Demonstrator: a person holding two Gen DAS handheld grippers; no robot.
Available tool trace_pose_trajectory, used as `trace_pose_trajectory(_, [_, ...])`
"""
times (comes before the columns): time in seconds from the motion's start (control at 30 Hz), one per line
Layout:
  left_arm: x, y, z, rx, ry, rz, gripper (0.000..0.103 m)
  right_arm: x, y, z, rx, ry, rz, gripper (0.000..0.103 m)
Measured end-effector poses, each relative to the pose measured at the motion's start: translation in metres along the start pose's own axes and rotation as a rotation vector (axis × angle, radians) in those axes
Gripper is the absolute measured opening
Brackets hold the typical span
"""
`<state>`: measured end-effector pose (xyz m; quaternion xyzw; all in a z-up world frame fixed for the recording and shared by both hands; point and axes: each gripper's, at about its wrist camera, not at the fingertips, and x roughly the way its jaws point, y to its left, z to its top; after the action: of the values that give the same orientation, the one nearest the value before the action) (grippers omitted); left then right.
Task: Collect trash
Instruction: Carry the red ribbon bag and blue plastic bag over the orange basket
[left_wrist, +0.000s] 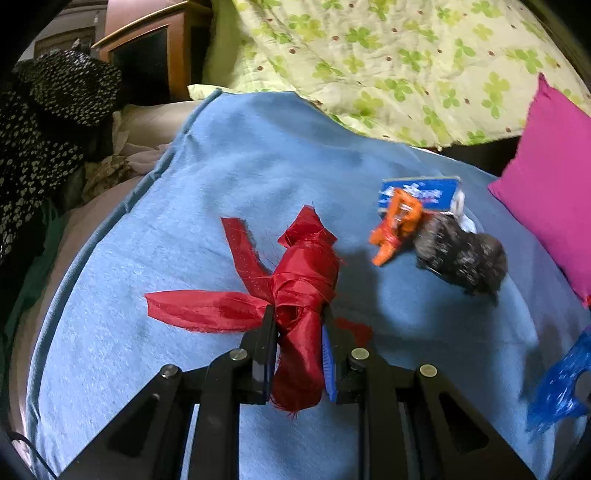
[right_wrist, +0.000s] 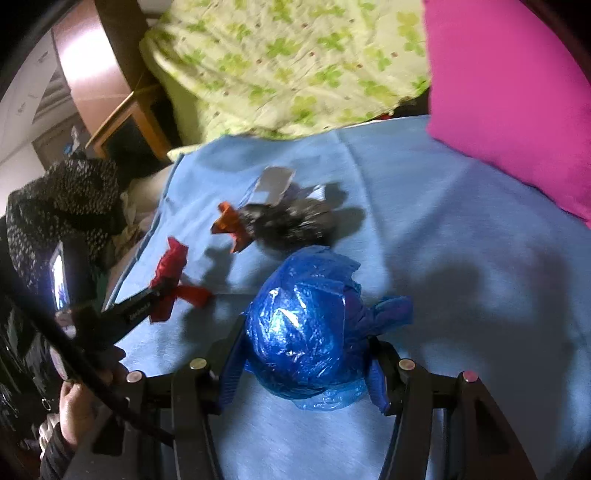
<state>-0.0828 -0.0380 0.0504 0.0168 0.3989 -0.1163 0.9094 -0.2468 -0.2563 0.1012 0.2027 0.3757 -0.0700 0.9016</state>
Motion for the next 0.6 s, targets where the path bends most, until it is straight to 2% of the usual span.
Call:
trace_pose_trajectory(0.4, [-0.052,-0.056,-0.021,0.108,-0.007,-0.056,0.022,-0.069,-0.059,-0.021,0.112,-0.082,-0.018,0.059])
trace_pose_trajectory(0.6, [-0.083,-0.104,-0.028,0.191,-0.028,-0.106,0.022,-0.109,-0.097,-0.035,0.174,-0.129,-0.051,0.059])
